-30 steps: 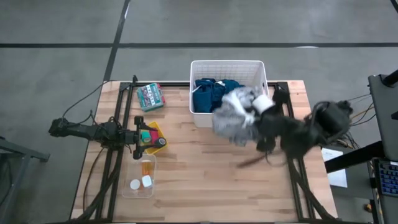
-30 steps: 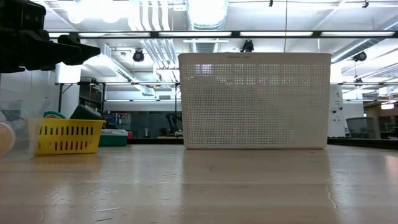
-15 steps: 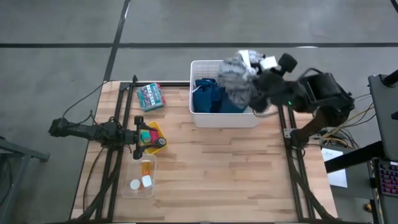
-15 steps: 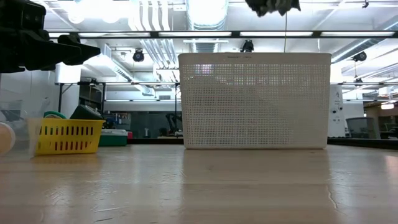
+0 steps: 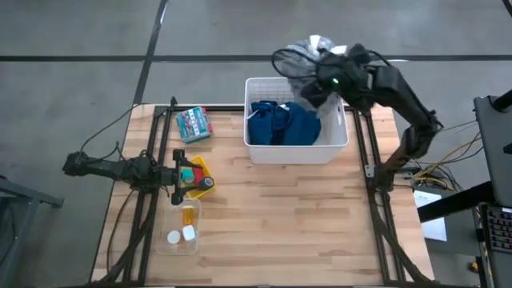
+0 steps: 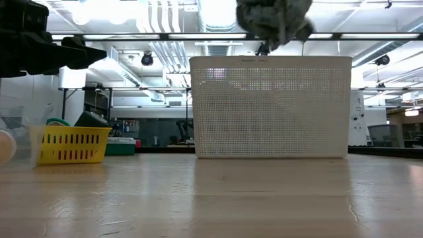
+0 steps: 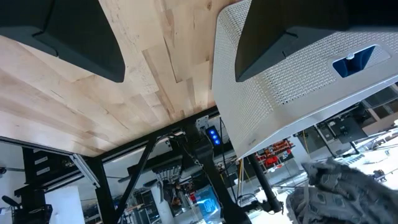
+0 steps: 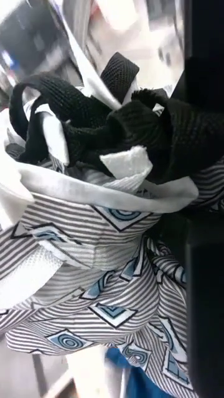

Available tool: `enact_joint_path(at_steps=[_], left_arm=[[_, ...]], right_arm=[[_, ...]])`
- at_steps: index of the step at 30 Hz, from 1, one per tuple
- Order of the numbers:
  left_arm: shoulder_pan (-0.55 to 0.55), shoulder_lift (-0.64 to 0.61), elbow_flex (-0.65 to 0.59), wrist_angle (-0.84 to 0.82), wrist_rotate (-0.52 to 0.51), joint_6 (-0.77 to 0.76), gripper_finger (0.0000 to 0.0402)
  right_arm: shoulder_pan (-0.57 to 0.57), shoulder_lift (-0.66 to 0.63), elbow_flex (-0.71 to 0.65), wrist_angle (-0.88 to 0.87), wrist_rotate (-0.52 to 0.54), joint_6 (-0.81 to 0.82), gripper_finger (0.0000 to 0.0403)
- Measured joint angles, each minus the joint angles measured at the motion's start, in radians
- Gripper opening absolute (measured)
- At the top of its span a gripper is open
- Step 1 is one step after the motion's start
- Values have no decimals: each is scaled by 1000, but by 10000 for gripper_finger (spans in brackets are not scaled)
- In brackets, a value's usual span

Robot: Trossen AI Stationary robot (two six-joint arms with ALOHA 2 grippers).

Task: Pick & place medical supplies in basket/bin
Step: Put the gray patterned patient gown into the white bin

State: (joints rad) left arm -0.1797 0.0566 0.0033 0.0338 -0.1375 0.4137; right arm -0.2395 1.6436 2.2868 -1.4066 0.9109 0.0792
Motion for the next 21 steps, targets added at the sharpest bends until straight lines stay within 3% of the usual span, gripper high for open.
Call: enact_joint_path(at_steps=[5, 16, 21], left_arm=[[0, 0, 0, 0, 0, 0, 310], [0, 0, 0, 0, 0, 0, 311], [0, 0, 0, 0, 0, 0, 311]], right_arm=[[-95, 81, 0, 60, -226, -6, 89], [-206, 266, -6, -57, -248, 31, 89], [-237, 348, -12, -142, -351, 83, 90]])
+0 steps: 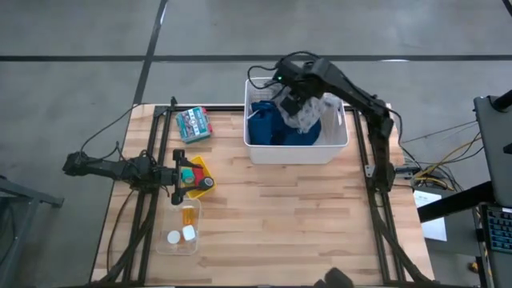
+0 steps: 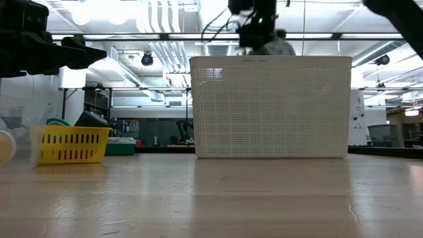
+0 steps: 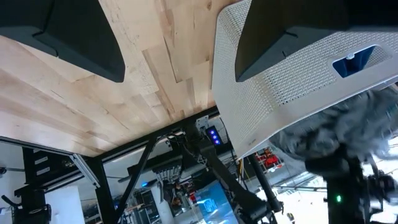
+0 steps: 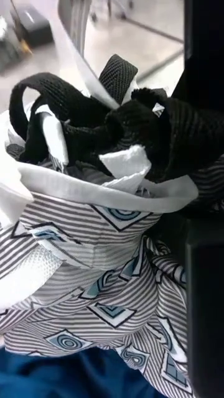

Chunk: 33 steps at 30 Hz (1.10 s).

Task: Pick & place medical supplies in basket/bin
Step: Put the gray patterned patient gown into the white bin

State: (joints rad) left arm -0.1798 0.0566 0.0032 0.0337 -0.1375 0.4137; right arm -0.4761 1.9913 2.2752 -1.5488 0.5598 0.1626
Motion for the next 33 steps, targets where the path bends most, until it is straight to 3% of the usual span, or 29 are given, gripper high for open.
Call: enact_joint_path(at_steps=[3, 16, 33], left_arm=[[0, 0, 0, 0, 0, 0, 310], [0, 0, 0, 0, 0, 0, 310], [0, 0, 0, 0, 0, 0, 310]], right_arm=[[-4, 53, -1, -1, -64, 12, 90], [-2, 213, -1, -14, -145, -3, 91], [8, 181, 2, -17, -200, 18, 91]])
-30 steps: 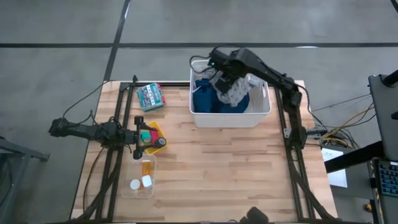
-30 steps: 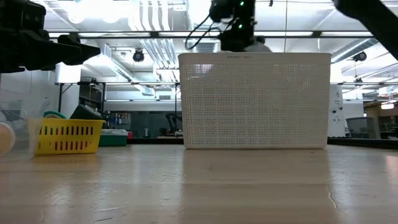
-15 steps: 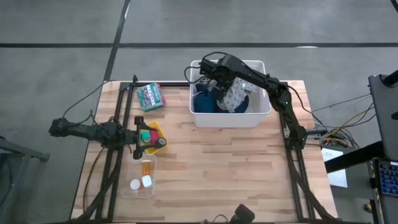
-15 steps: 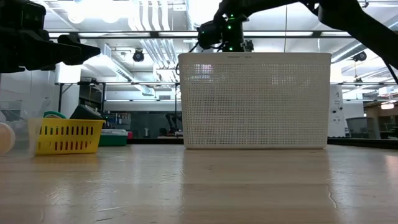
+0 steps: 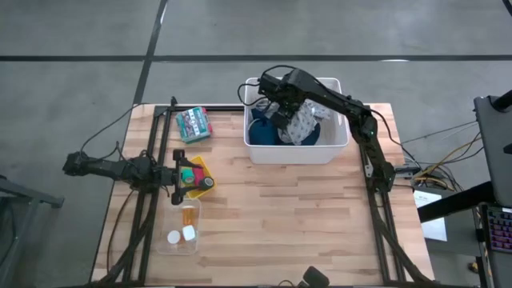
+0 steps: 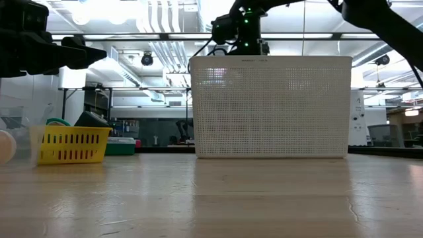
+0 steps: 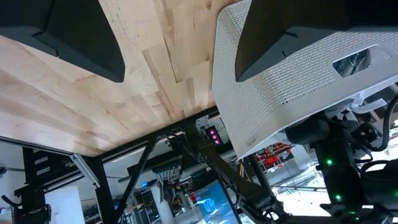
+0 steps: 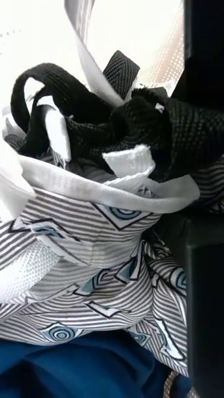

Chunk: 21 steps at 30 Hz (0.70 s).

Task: Pick & place medical supplies in basket/bin
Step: Put the gray patterned patient gown into the white bin

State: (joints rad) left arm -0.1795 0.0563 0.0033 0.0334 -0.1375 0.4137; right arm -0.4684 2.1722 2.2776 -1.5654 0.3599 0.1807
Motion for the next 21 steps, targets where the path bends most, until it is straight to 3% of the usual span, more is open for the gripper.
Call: enact_joint_path(at_steps=[12, 15, 21], left_arm=[[0, 0, 0, 0, 0, 0, 310], [0, 0, 0, 0, 0, 0, 310], [0, 0, 0, 0, 0, 0, 310]], right_arm=[[-1, -2, -2, 7, 2, 38, 101], [-1, -2, -2, 13, -5, 139, 129], [-1, -4, -2, 14, -31, 159, 220]])
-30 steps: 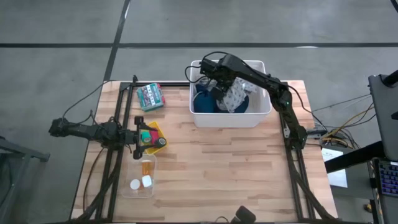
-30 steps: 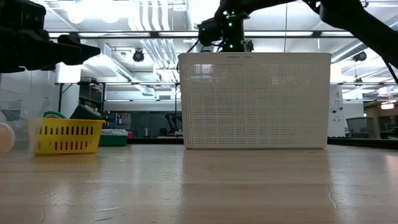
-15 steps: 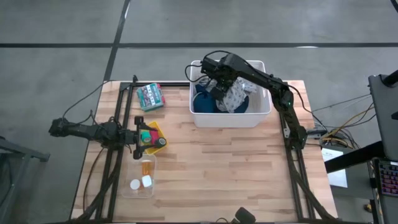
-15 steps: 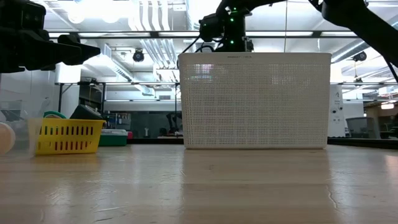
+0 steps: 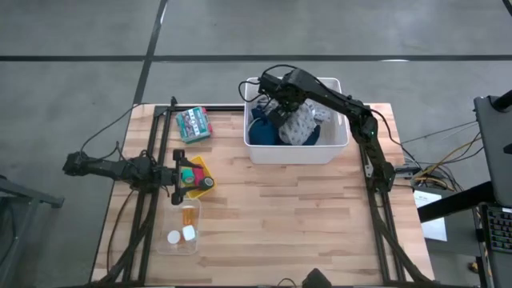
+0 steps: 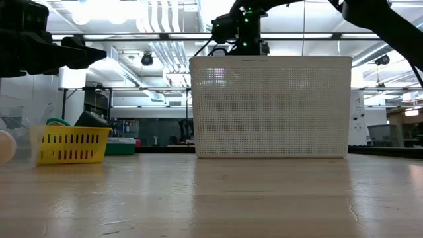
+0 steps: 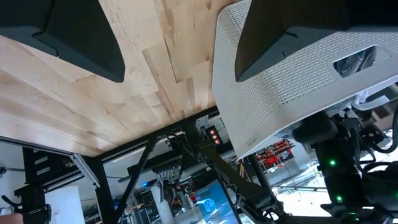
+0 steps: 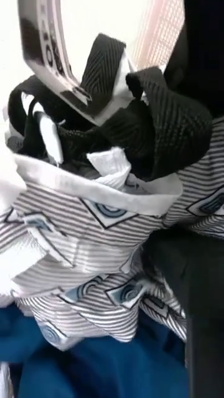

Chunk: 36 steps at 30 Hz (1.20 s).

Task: Pick & place medical supplies in basket/bin
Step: Put the gray patterned patient gown into the white bin, then return to Home Position

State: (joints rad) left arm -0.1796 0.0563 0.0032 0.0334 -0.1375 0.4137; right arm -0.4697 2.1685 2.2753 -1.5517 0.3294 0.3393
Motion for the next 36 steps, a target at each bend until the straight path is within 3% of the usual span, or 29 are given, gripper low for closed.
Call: enact_joint_path(at_steps=[7, 12, 22, 36], left_arm=[[0, 0, 0, 0, 0, 0, 310], [0, 0, 0, 0, 0, 0, 310], [0, 0, 0, 0, 0, 0, 310], [0, 0, 0, 0, 0, 0, 310]], right_arm=[[-3, 0, 1, 11, -18, -6, 330], [-2, 0, 1, 16, -18, -47, 373], [-2, -24, 2, 13, -30, -63, 380], [13, -251, 2, 55, -194, -115, 380]])
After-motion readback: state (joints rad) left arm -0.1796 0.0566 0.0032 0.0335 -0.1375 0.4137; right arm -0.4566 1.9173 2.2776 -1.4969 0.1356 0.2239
